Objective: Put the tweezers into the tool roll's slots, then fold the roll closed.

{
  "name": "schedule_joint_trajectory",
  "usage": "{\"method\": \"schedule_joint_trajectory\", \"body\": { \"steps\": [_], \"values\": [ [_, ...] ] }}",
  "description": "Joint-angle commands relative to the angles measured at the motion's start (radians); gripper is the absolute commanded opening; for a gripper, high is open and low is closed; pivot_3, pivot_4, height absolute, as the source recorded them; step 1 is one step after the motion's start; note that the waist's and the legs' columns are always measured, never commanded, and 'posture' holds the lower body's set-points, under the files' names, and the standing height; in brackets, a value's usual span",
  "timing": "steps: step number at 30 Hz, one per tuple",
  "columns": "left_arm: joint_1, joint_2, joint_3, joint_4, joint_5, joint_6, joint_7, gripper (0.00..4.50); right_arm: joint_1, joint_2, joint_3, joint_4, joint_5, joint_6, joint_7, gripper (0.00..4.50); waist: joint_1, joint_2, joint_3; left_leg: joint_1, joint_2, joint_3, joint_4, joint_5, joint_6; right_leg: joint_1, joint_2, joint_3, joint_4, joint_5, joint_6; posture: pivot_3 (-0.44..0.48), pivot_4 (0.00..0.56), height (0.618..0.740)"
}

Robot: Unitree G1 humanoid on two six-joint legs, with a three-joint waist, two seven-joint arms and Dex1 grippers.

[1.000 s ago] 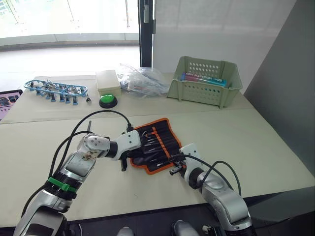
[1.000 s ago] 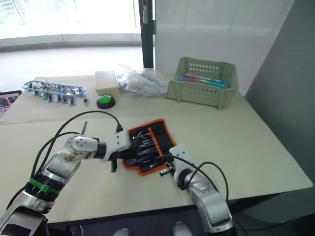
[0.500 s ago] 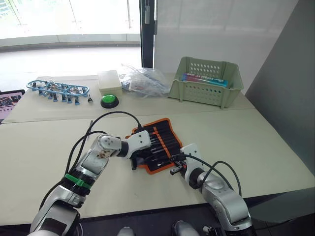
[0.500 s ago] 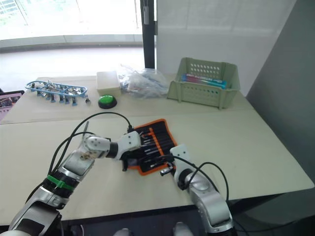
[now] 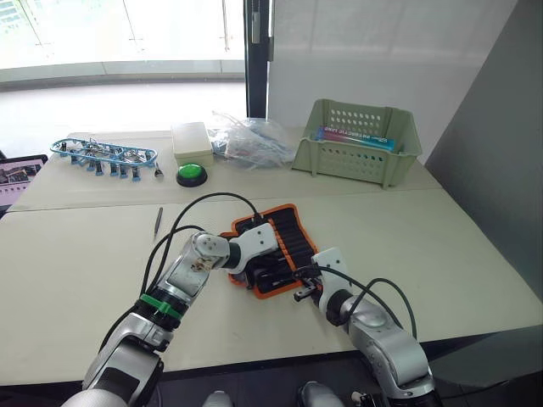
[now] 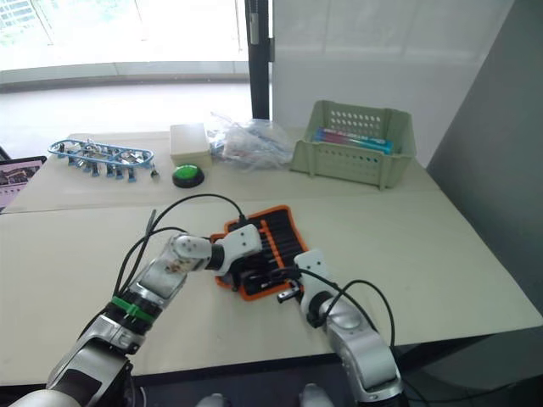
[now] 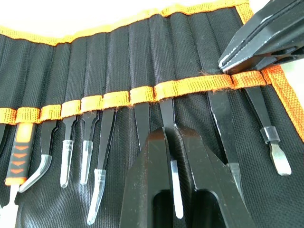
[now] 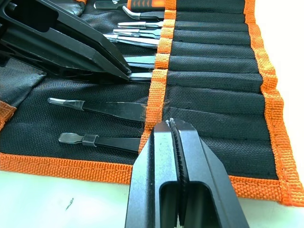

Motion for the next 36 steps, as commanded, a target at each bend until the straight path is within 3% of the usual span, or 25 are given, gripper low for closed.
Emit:
{"method": "schedule_joint_trajectory", "body": {
  "steps": [1,10,16,22,24,30,33,36],
  "values": [
    [-0.024,-0.025,-0.002,-0.006,0.001,-0.025,0.011,0.04,0.050,-0.010,0.028,0.081,-0.004,0.092,0.002,0.00,0.000,0.000,0.000,0.000,0.000,0.000,0.000,0.000,0.000,0.000,0.000,0.000,0.000,0.000,0.000,0.000,0.150,0.736],
    [-0.025,-0.027,0.025,-0.006,-0.010,-0.024,0.023,0.04,0.049,-0.006,0.028,0.083,-0.003,0.092,-0.001,0.00,0.001,0.000,0.000,0.000,0.000,0.000,0.001,0.000,0.000,0.001,0.000,0.000,0.000,0.000,0.000,0.000,0.150,0.736],
    [-0.005,0.020,0.105,-0.100,-0.076,0.014,0.005,2.04,0.047,-0.004,0.027,0.089,-0.005,0.089,-0.002,0.00,-0.005,0.001,0.000,0.000,0.000,0.000,0.000,0.000,0.000,0.000,0.000,0.000,0.000,0.000,0.000,0.000,0.150,0.736],
    [0.108,0.164,0.262,-0.313,-0.187,0.127,-0.013,4.06,0.042,-0.010,0.021,0.096,-0.005,0.085,0.006,0.00,-0.021,0.002,-0.001,0.000,0.000,0.000,-0.004,0.000,0.000,-0.001,0.000,0.001,0.000,-0.001,0.000,0.000,0.150,0.736],
    [0.169,0.215,0.335,-0.373,-0.221,0.170,0.001,4.48,0.038,-0.014,0.022,0.101,-0.006,0.083,0.011,0.00,-0.021,0.003,0.000,0.000,0.000,0.000,-0.003,0.000,0.000,-0.001,0.000,0.001,0.000,-0.001,0.000,0.000,0.150,0.736],
    [0.445,0.313,0.617,-0.464,-0.263,0.207,0.107,4.48,0.022,-0.020,0.023,0.117,-0.006,0.079,0.029,0.00,-0.026,0.004,0.000,0.001,0.001,0.000,-0.003,0.000,0.000,-0.002,0.000,0.001,0.000,-0.001,-0.001,0.000,0.150,0.736],
    [0.631,0.272,0.804,-0.532,-0.296,0.212,0.183,4.48,0.011,-0.029,0.021,0.127,-0.007,0.076,0.043,0.00,-0.028,0.004,0.001,0.001,0.001,0.000,-0.003,0.000,0.000,-0.002,0.000,0.000,0.000,-0.001,-0.001,0.000,0.150,0.736],
    [0.765,0.208,0.918,-0.609,-0.334,0.214,0.245,4.48,0.002,-0.037,0.022,0.138,-0.007,0.071,0.057,0.00,-0.025,0.002,0.000,0.001,0.001,0.001,-0.003,0.000,0.000,-0.002,0.000,0.001,0.000,-0.001,-0.001,0.000,0.150,0.736]
  ]
}}
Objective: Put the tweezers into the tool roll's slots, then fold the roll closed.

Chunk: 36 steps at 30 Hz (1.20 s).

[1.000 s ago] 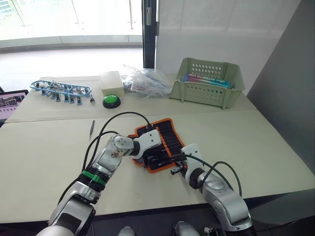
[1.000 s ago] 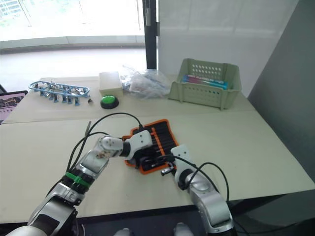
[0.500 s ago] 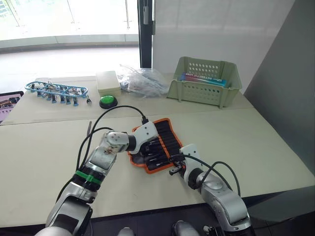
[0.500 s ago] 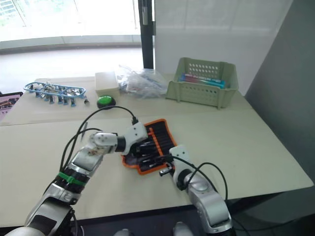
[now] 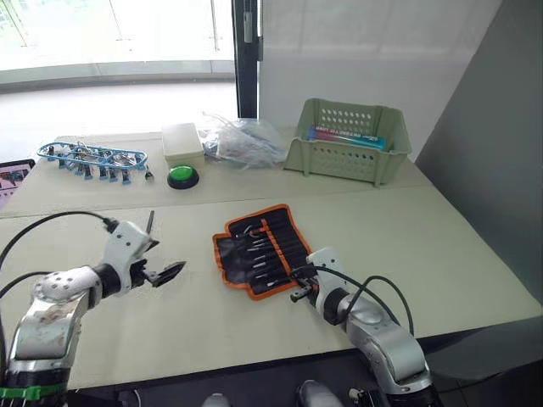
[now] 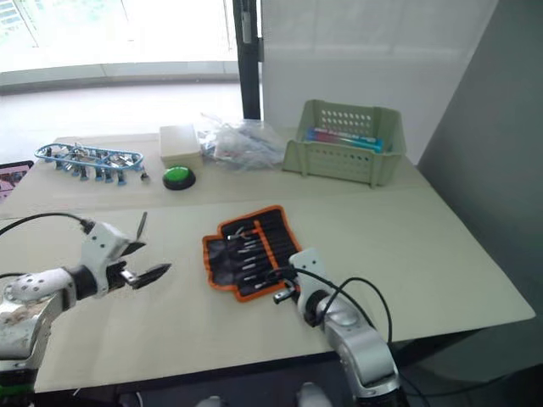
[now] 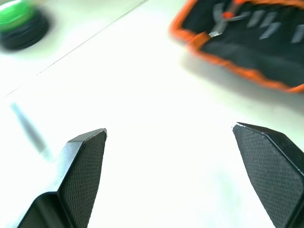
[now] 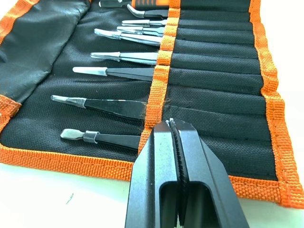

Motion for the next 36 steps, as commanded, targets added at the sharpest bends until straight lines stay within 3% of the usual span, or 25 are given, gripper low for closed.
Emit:
{"method": "schedule_joint_trajectory", "body": {
  "steps": [1,5,9,15,22,28,36],
  "values": [
    [0.107,-0.056,0.131,-0.120,-0.054,-0.001,0.072,4.48,0.032,-0.026,0.014,0.108,-0.009,0.070,0.011,0.00,0.006,-0.003,-0.001,0.000,0.000,0.000,0.000,0.000,0.000,0.000,0.000,0.000,0.000,0.000,0.000,0.000,0.150,0.736],
    [0.294,-0.204,0.253,-0.246,-0.099,-0.033,0.165,4.48,0.011,-0.036,0.026,0.132,-0.010,0.062,0.035,0.00,0.007,-0.006,-0.002,0.000,0.000,0.001,0.003,0.000,0.000,0.002,-0.001,0.000,-0.001,-0.004,-0.007,0.000,0.150,0.736],
    [0.427,-0.304,0.295,-0.327,-0.159,-0.021,0.204,4.48,0.002,-0.041,0.037,0.151,-0.011,0.052,0.054,0.00,0.008,-0.008,-0.002,0.003,0.001,0.001,0.004,0.000,-0.001,0.000,-0.001,-0.001,-0.002,-0.004,-0.007,0.000,0.150,0.736],
    [0.443,-0.315,0.260,-0.332,-0.174,-0.028,0.258,4.48,-0.009,-0.033,0.054,0.166,-0.015,0.046,0.068,0.00,0.005,-0.009,-0.002,0.004,0.001,0.001,0.005,-0.006,-0.010,-0.001,-0.001,-0.001,-0.003,-0.005,-0.008,0.000,0.150,0.736],
    [0.284,-0.248,0.167,-0.198,-0.139,-0.004,0.335,4.48,-0.021,-0.021,0.054,0.179,-0.021,0.041,0.065,0.00,-0.005,-0.009,-0.003,0.004,0.001,0.001,0.005,-0.006,-0.009,-0.001,-0.001,-0.001,-0.004,-0.005,-0.008,0.000,0.150,0.736],
    [-0.011,-0.208,-0.013,0.084,-0.009,-0.066,0.433,4.48,-0.022,-0.015,0.038,0.181,-0.024,0.035,0.053,0.00,-0.001,-0.010,-0.003,0.005,0.001,0.002,0.004,0.000,-0.001,0.003,0.000,-0.001,-0.001,-0.004,-0.008,0.000,0.150,0.736],
    [-0.317,-0.206,-0.138,0.508,0.091,-0.229,0.484,4.48,-0.026,-0.015,0.029,0.177,-0.028,0.035,0.047,0.00,0.000,-0.011,-0.004,0.013,0.001,0.002,0.000,0.000,-0.001,0.011,0.001,-0.001,-0.001,-0.003,-0.007,0.000,0.150,0.736]
  ]
}}
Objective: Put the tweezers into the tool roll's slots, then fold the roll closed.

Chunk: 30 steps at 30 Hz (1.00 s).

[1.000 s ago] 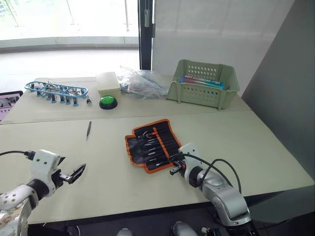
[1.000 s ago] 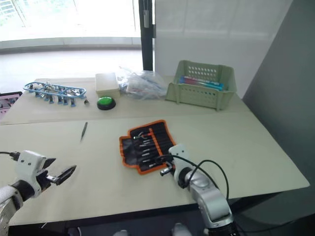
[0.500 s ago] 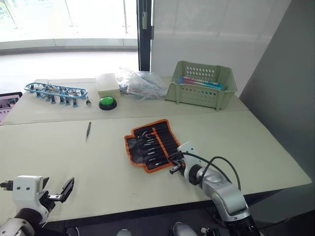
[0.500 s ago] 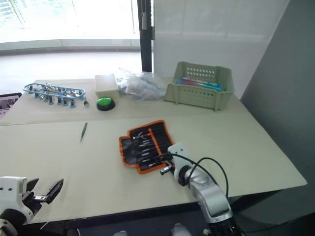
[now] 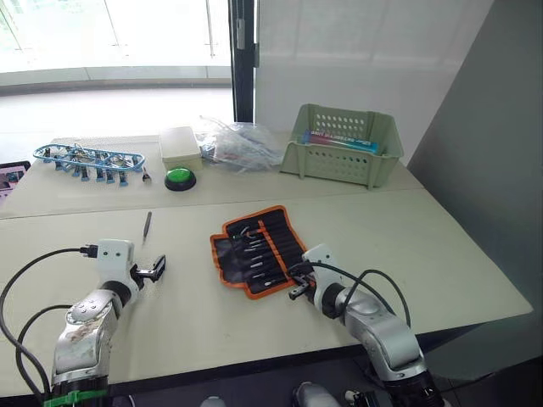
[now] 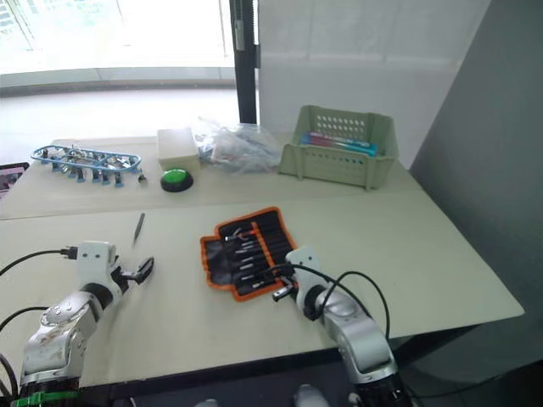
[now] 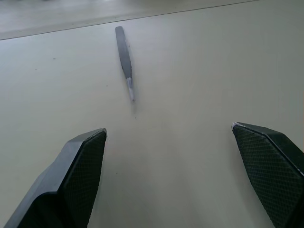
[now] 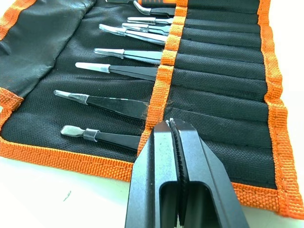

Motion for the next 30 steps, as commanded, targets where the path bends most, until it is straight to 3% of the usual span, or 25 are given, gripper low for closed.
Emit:
{"method": "schedule_joint_trajectory", "body": {
  "steps": [1,12,15,26,30],
  "values": [
    [-0.100,0.009,-0.031,0.167,0.048,-0.085,0.039,4.48,0.028,-0.009,0.026,0.094,-0.023,0.046,-0.013,0.00,0.002,0.001,0.000,0.002,0.000,0.000,0.000,0.000,0.000,0.002,0.000,0.000,0.000,0.000,0.000,0.000,0.150,0.736],
    [-0.273,-0.003,-0.039,0.489,0.041,-0.208,0.092,4.48,0.033,-0.010,0.010,0.086,-0.023,0.049,-0.028,0.00,0.004,0.003,-0.002,0.003,0.000,0.000,0.000,0.000,0.000,0.004,-0.001,0.000,-0.001,0.000,0.000,0.000,0.150,0.736],
    [-0.286,-0.015,-0.057,0.514,0.041,-0.208,0.078,3.71,0.031,-0.011,0.009,0.089,-0.023,0.048,-0.027,0.00,0.004,0.004,-0.003,0.003,0.000,0.000,0.000,0.000,0.000,0.004,-0.001,0.000,-0.001,0.000,0.000,0.000,0.150,0.736],
    [-0.282,-0.014,-0.040,0.548,0.029,-0.221,0.094,0.02,0.036,-0.016,0.006,0.077,-0.021,0.054,-0.027,0.00,0.003,0.008,-0.005,0.003,-0.001,0.000,0.000,0.000,0.000,0.004,-0.001,0.000,-0.001,0.000,0.000,0.000,0.150,0.736],
    [-0.290,-0.004,-0.037,0.562,0.032,-0.228,0.100,0.02,0.040,-0.019,0.006,0.073,-0.021,0.056,-0.026,0.00,0.004,0.009,-0.005,0.003,-0.001,0.000,-0.001,0.000,0.000,0.004,-0.002,0.000,-0.002,0.000,0.000,0.000,0.150,0.736]
  ]
}}
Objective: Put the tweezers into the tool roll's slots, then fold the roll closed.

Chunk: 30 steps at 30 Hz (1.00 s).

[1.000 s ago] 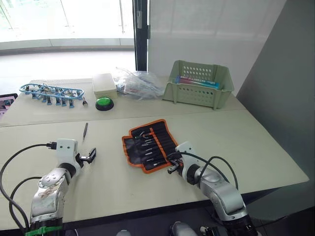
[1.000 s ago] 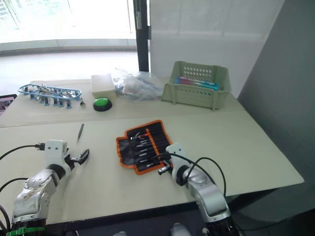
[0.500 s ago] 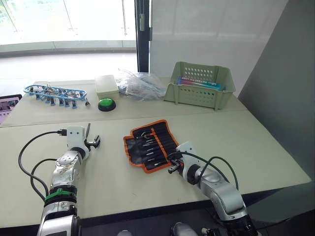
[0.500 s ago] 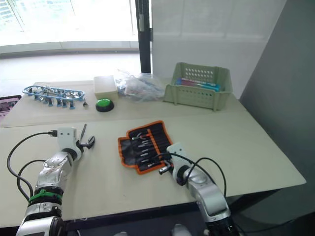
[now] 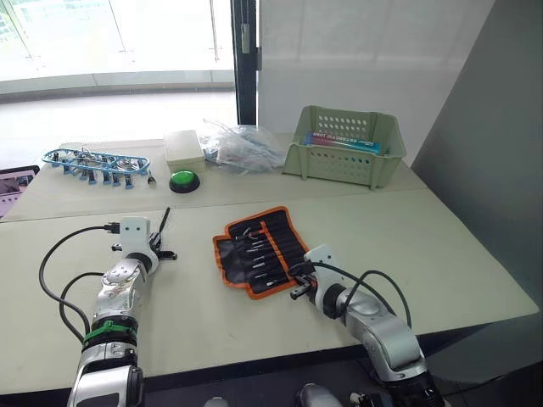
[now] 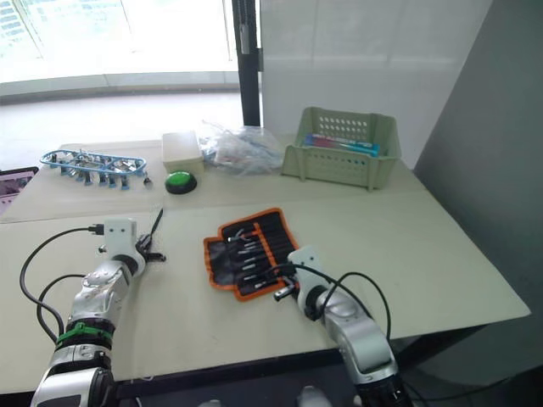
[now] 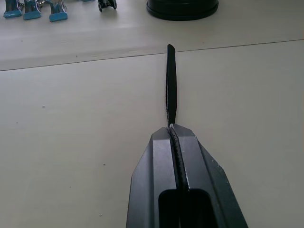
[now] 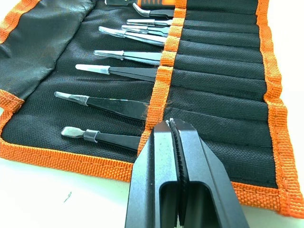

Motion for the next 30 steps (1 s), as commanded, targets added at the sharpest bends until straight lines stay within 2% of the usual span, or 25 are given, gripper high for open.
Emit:
{"method": "schedule_joint_trajectory", "body": {
  "steps": [1,13,17,23,25,30],
  "values": [
    [0.010,0.014,0.000,0.052,0.008,0.011,0.017,0.02,0.039,-0.019,0.011,0.069,-0.021,0.056,-0.015,0.00,0.000,0.001,0.000,0.000,0.000,0.000,0.000,0.000,0.000,0.000,0.000,0.000,0.000,0.000,0.000,0.000,0.150,0.736],
    [0.024,0.051,-0.001,-0.010,0.008,-0.072,-0.018,0.02,0.041,-0.019,0.013,0.065,-0.020,0.061,-0.015,0.00,-0.004,0.001,0.001,-0.001,0.000,0.000,-0.002,-0.001,-0.002,-0.002,0.000,0.000,-0.001,0.000,0.000,0.000,0.150,0.736],
    [0.053,0.081,-0.011,-0.129,-0.002,-0.093,-0.072,0.02,0.042,-0.022,0.012,0.062,-0.020,0.064,-0.012,0.00,-0.005,-0.003,0.005,-0.001,0.000,0.000,-0.004,-0.001,-0.002,-0.003,0.000,0.000,-0.002,0.000,0.000,0.000,0.150,0.736],
    [0.126,0.121,-0.034,-0.415,-0.076,-0.033,-0.228,0.02,0.048,-0.025,0.013,0.054,-0.018,0.071,-0.010,0.00,-0.001,-0.008,0.010,-0.004,0.001,0.000,-0.003,-0.001,-0.002,-0.004,0.000,0.000,-0.004,0.000,0.000,0.000,0.150,0.736],
    [0.148,0.130,-0.064,-0.548,-0.164,0.071,-0.325,0.02,0.049,-0.027,0.014,0.050,-0.017,0.074,-0.009,0.00,-0.001,-0.009,0.011,-0.004,0.000,0.000,-0.003,-0.005,-0.008,-0.003,-0.001,0.000,-0.004,0.000,0.000,0.000,0.150,0.736],
    [0.181,0.182,-0.182,-0.793,-0.319,0.307,-0.515,0.02,0.057,-0.030,0.020,0.042,-0.018,0.078,-0.009,0.00,-0.003,-0.008,0.012,-0.005,0.000,0.000,-0.003,-0.005,-0.008,-0.005,-0.001,0.000,-0.005,0.000,0.000,0.000,0.150,0.736]
  ]
}}
